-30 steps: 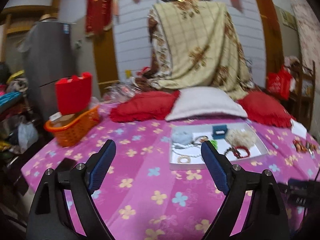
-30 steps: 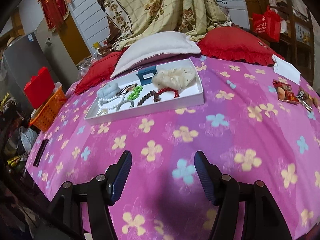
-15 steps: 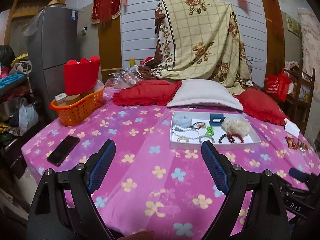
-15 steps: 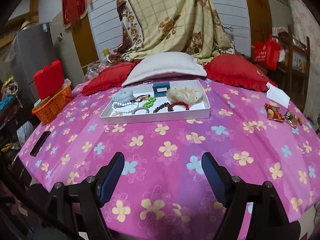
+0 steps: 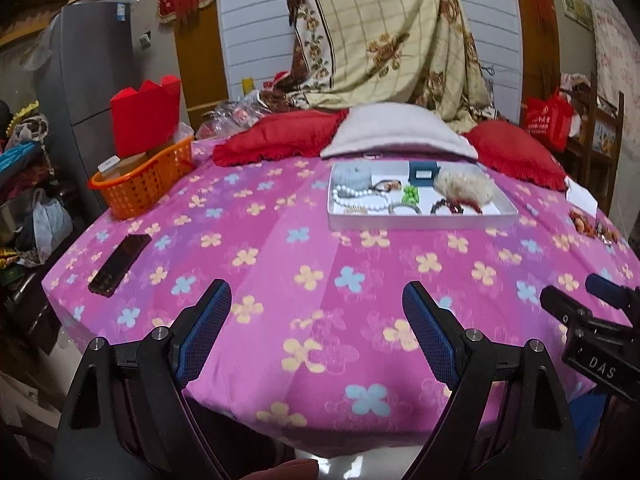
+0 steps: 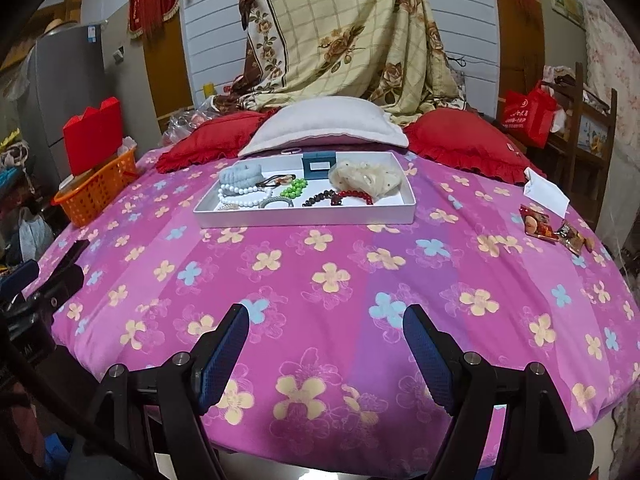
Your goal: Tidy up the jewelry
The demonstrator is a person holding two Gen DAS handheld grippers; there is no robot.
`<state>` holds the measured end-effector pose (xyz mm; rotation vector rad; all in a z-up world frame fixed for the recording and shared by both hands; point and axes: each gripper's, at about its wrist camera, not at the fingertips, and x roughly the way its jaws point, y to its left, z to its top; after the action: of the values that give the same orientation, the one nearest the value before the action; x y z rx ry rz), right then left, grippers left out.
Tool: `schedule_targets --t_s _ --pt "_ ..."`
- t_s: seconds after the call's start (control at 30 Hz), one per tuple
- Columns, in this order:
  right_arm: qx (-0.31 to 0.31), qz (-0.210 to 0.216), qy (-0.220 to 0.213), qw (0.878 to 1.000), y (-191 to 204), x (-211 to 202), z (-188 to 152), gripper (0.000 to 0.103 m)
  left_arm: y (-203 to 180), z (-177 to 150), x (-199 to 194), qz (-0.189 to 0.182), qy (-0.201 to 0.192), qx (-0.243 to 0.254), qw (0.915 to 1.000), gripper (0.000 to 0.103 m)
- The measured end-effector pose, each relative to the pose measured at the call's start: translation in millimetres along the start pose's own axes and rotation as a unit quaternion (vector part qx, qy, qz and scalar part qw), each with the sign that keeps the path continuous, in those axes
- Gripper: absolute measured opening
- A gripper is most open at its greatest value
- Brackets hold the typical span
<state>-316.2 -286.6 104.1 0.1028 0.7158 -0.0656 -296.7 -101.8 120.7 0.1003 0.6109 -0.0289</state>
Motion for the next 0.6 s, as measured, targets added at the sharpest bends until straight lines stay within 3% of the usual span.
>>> schedule_targets --t_s 0.6 --pt "0.004 -0.013 0.023 1.0 -4 11 -6 0.077 -8 -9 18 -0.029 0.057 0.005 0.998 0.087"
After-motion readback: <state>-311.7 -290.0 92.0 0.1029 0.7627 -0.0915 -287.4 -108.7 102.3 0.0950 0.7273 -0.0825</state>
